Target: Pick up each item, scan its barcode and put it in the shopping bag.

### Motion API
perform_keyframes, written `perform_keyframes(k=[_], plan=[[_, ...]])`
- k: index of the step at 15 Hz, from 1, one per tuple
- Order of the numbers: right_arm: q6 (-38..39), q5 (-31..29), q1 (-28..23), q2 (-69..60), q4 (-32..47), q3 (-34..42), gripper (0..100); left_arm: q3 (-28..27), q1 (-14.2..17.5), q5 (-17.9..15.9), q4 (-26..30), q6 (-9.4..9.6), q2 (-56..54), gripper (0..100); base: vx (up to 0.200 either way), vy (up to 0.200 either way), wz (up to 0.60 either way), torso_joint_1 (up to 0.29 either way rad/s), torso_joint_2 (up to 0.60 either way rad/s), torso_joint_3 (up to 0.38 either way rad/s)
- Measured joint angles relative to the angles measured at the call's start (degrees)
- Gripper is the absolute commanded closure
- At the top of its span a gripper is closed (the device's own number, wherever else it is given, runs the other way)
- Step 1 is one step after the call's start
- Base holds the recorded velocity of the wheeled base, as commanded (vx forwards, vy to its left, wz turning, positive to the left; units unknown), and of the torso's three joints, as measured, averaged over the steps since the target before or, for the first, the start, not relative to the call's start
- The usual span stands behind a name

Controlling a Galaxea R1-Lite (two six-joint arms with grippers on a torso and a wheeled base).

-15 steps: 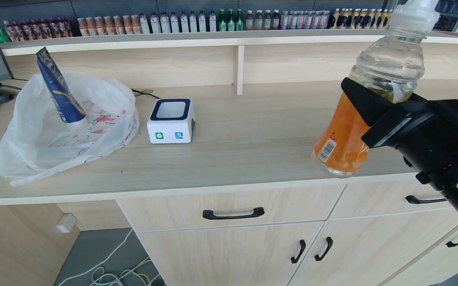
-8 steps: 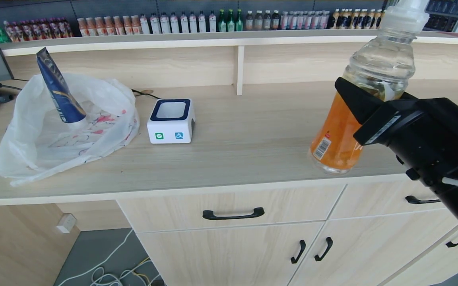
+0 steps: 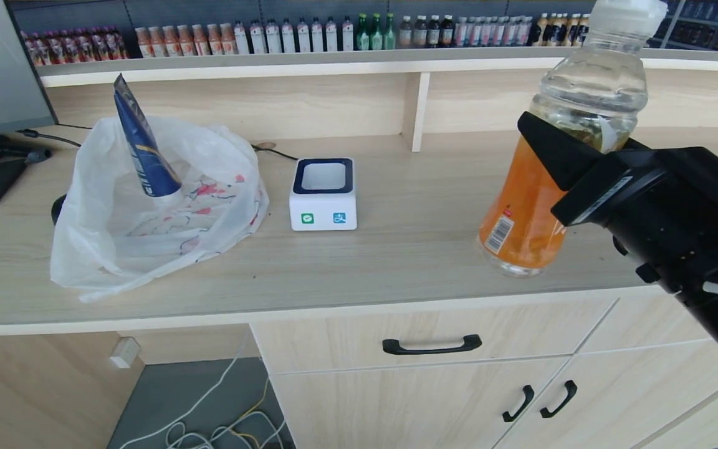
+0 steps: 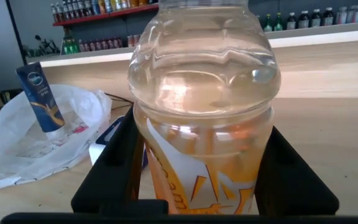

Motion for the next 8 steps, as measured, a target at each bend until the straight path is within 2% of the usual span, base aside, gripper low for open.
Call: perform_keyframes(k=[8], plan=[[-0.2,0.9,0.0,-1.1,0.2,0.1,100,0.0,0.0,0.0,0.0,-0.06,0.0,100,0.000,0.200,0.00,0.004,0.00,0.001]])
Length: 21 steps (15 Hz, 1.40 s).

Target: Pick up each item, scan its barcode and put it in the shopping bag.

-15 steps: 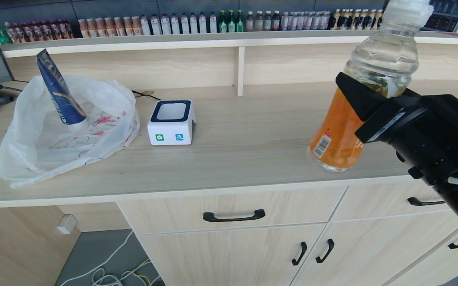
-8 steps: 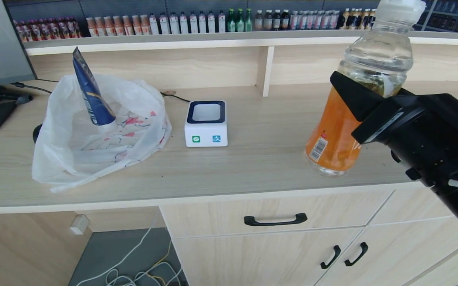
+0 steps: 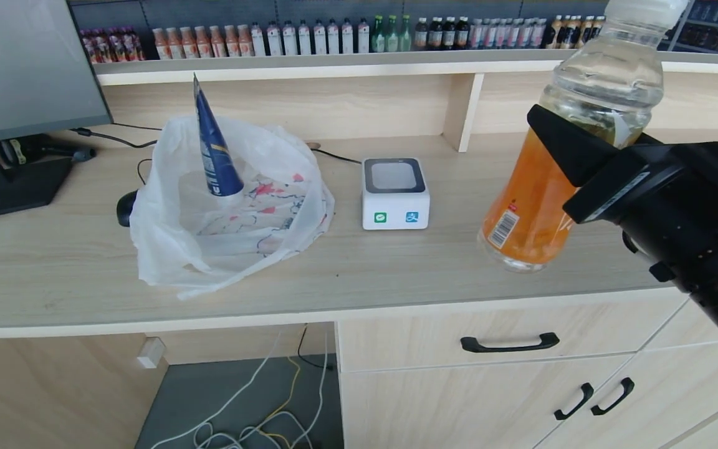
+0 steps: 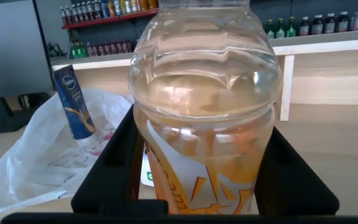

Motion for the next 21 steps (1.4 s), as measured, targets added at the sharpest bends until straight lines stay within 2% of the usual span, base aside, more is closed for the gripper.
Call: perform_keyframes(k=[2,9,12,16,21], plan=[[-0.2,2.4,0.0,0.0,0.0,0.0,100,0.0,0.0,0.0,0.0,0.16,0.0,100,0.000,0.200,0.00,0.002,0.00,-0.002],[-2.2,2.3,0.0,0.6,0.0,-1.9,100,0.0,0.1,0.0,0.0,0.33,0.0,100,0.000,0.000,0.00,0.000,0.00,0.000],[-5.4,1.9,0.2,2.3,0.6,-6.4,100,0.0,0.0,0.0,0.0,0.30,0.0,100,0.000,0.000,0.00,0.000,0.00,0.000],[-13.8,1.8,-0.1,5.9,3.9,-14.8,100,0.0,0.0,0.0,0.0,0.30,0.0,100,0.000,0.000,0.00,0.000,0.00,0.000],[-24.1,2.5,-1.7,11.1,13.2,-27.8,100,0.0,0.0,0.0,0.0,0.30,0.0,100,0.000,0.000,0.00,0.000,0.00,0.000]])
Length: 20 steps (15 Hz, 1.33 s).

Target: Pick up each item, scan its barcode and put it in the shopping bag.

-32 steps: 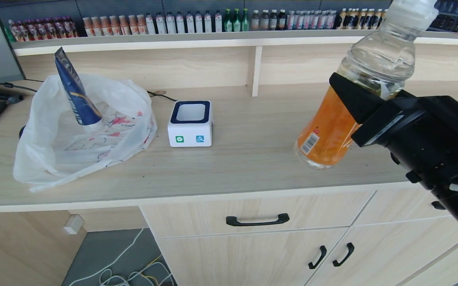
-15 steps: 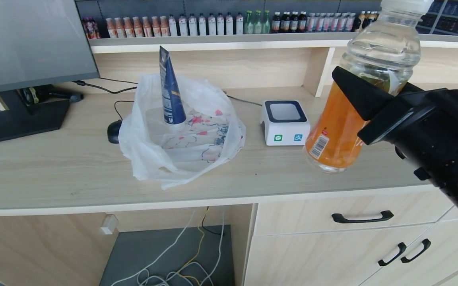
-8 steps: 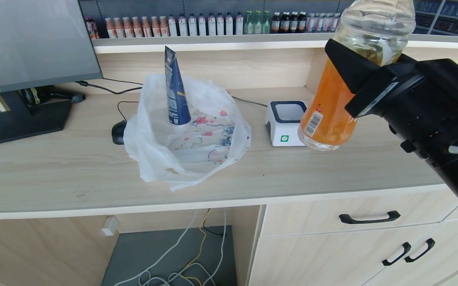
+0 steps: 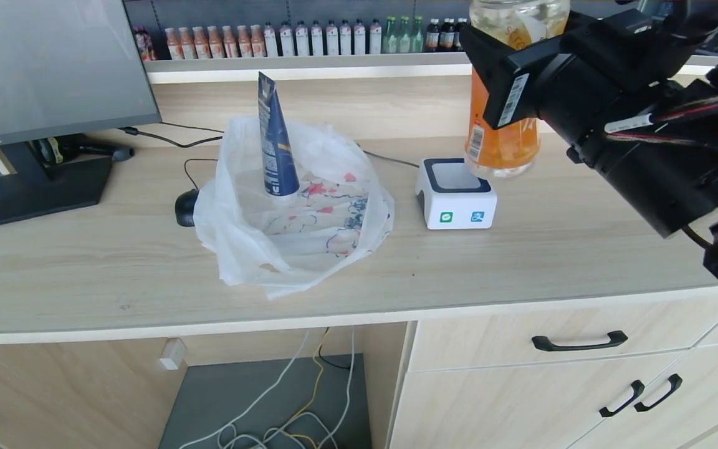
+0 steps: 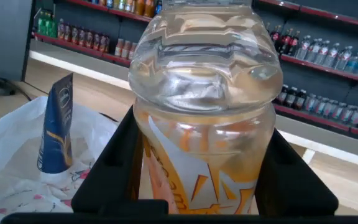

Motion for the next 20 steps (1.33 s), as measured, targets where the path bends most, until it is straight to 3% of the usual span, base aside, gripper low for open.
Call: perform_keyframes(k=[2,13,20], plan=[[-3.1,1.5,-0.9,1.5,0.0,-2.1,100,0.0,0.0,0.0,0.0,0.02,0.0,100,0.000,0.000,0.00,0.000,0.00,0.000],[-25.1,30.1,-11.0,6.6,9.7,-12.4,100,0.0,0.0,0.0,0.0,0.00,0.0,100,0.000,0.000,0.00,0.000,0.00,0.000],[-30.6,40.7,-13.0,11.3,10.4,-15.5,100,0.0,0.0,0.0,0.0,0.00,0.0,100,0.000,0.000,0.00,0.000,0.00,0.000]])
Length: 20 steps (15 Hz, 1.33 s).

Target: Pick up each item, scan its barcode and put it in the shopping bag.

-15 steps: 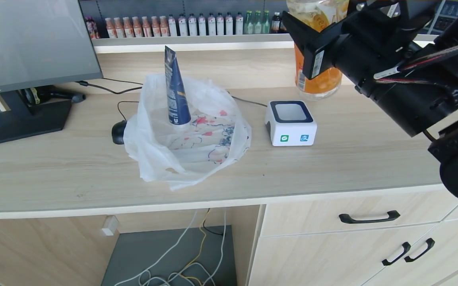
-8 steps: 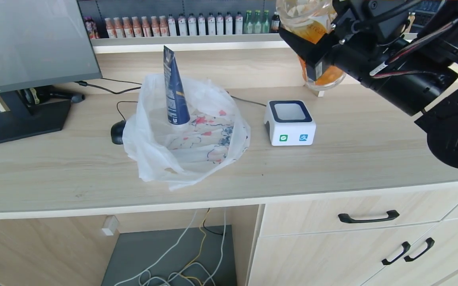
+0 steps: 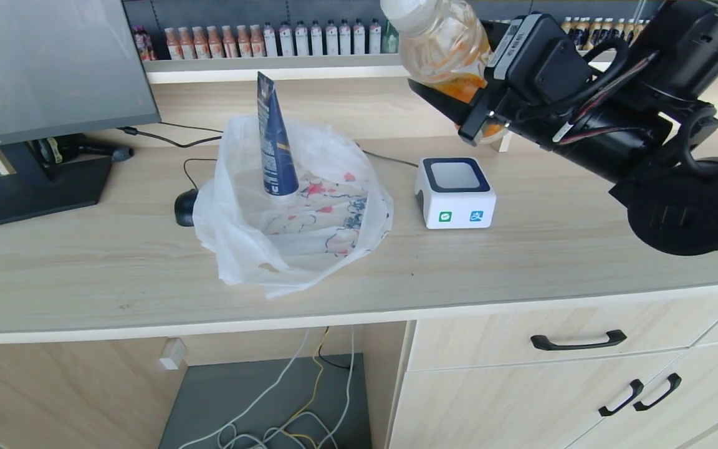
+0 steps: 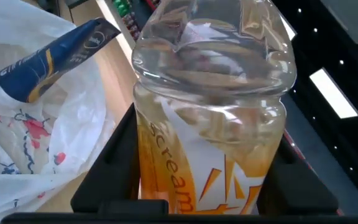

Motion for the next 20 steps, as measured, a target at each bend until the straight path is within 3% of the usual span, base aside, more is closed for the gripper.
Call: perform_keyframes(k=[7,12,20], plan=[[-7.1,8.1,-2.6,4.8,-0.1,-1.9,100,0.0,0.0,0.0,0.0,0.00,0.0,100,0.000,0.000,0.00,0.000,0.00,0.000],[-7.5,13.7,-5.7,6.1,-0.2,-0.7,100,0.0,0.0,0.0,0.0,0.00,0.0,100,0.000,0.000,0.00,0.000,0.00,0.000],[-7.4,15.3,-7.5,7.8,-0.3,-1.7,100,0.0,0.0,0.0,0.0,0.00,0.0,100,0.000,0.000,0.00,0.000,0.00,0.000]])
